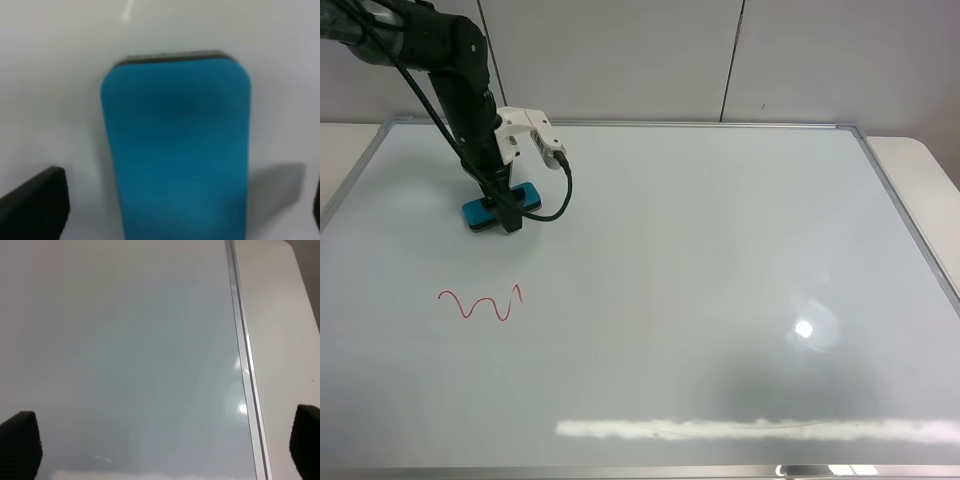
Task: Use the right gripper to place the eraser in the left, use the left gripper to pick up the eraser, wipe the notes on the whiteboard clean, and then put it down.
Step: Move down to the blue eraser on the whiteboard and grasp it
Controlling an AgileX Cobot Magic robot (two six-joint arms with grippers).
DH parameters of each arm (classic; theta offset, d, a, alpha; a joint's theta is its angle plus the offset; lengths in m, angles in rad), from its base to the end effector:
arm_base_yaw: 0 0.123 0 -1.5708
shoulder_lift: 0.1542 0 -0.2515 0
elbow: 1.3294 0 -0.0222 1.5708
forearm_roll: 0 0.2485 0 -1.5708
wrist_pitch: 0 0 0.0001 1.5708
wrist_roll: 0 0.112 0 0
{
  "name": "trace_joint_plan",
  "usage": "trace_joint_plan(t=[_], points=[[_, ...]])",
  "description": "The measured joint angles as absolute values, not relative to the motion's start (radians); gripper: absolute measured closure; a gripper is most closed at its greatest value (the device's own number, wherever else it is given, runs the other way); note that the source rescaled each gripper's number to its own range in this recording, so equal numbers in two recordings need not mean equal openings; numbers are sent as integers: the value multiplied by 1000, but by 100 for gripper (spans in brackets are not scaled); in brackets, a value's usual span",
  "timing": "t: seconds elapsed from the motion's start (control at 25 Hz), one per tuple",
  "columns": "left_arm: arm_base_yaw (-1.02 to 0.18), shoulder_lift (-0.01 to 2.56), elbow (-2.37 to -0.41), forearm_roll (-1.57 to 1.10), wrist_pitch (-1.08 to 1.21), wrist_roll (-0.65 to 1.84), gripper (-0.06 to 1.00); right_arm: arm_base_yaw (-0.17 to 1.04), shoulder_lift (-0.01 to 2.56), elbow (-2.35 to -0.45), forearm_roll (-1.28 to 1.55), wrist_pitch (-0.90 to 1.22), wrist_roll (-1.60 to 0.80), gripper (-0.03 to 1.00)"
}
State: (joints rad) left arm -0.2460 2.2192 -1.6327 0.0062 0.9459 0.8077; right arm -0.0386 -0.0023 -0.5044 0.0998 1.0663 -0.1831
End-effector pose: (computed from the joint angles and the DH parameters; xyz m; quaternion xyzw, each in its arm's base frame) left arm 0.4110 -0.1026 0.0871 0.5032 0.8619 0.0199 0.0596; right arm 0.0447 0.0081 0.2679 -0.0637 0.8495 -0.0082 0.5237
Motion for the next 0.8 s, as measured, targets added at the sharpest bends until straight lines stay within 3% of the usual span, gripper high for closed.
trace_joint_plan(t=[0.24, 0.44, 0.56, 0.6, 0.64, 0.68, 0.8], points=[[-239, 2222, -1633, 0, 947, 809, -1, -39, -2, -504, 100, 1066, -183, -3], [-234, 2223, -1633, 0, 944, 809, 12, -39, -2, -504, 100, 1066, -183, -3], [-234, 2237, -1634, -32, 944, 801, 31, -39, -2, -504, 100, 1066, -183, -3], [-234, 2240, -1635, -31, 942, 785, 45, -39, -2, -504, 100, 1066, -183, -3], [-234, 2241, -1635, -32, 942, 755, 74, -39, -2, -504, 100, 1066, -183, -3], [-234, 2242, -1635, -21, 942, 730, 94, -39, -2, -504, 100, 1066, -183, -3], [-234, 2242, -1635, -11, 943, 688, 91, -39, -2, -504, 100, 1066, -183, -3]])
